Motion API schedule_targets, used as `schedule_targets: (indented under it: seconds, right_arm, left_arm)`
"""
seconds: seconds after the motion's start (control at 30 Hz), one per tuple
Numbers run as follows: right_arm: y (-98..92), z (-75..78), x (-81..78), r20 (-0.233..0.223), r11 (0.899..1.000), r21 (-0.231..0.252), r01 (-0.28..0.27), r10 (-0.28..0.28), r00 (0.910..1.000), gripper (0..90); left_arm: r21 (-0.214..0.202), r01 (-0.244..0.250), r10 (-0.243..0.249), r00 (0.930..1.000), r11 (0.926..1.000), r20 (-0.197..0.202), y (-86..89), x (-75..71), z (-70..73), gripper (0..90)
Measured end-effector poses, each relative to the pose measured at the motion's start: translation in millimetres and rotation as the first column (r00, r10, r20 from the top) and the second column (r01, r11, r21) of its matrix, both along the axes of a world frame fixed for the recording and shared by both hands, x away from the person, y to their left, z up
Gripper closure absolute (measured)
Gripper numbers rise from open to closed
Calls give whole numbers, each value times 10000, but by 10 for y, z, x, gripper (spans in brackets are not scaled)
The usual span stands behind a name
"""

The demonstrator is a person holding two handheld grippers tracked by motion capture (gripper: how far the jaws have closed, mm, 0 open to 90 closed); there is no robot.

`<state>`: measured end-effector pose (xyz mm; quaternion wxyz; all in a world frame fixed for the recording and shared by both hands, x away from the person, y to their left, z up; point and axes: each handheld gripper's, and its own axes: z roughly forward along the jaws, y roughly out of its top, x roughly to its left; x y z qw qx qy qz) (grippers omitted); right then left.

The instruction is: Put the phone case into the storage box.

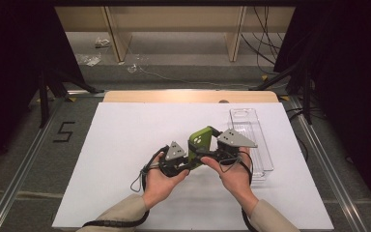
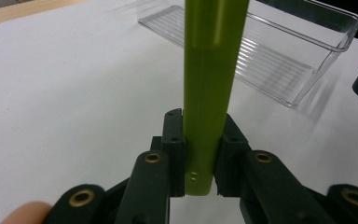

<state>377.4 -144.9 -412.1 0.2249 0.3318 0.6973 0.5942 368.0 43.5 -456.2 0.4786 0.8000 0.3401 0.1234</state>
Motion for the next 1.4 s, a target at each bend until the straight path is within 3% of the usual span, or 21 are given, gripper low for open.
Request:
schedule_targets:
  seconds: [0.23,0.33,0.53,0.73,1.0,1.4]
  right_arm:
    - [-2,25,-13,82,10000,-30,8,-7,10000,170]
    - [-9,35,-10,155,10000,-5,5,-5,9999,171]
    - [-33,54,-3,203,10000,58,54,-56,9998,171]
    - [-58,75,-4,256,9999,63,128,-129,9996,171]
    - [-108,95,2,287,9997,61,243,-245,9993,171]
    - [-183,131,7,393,9990,91,448,-452,9982,170]
  left_arm:
    - [-12,59,-59,9999,10000,99,5,2,11,758]
    - [56,83,-83,9998,10000,169,13,2,13,705]
    - [223,182,-190,9992,9996,348,47,5,34,514]
    - [723,624,-654,9971,9954,396,62,-25,60,229]
    - [1111,1220,-1281,9906,9863,490,141,-58,78,17]
    - [935,984,-1038,9930,9907,555,416,-118,82,0]
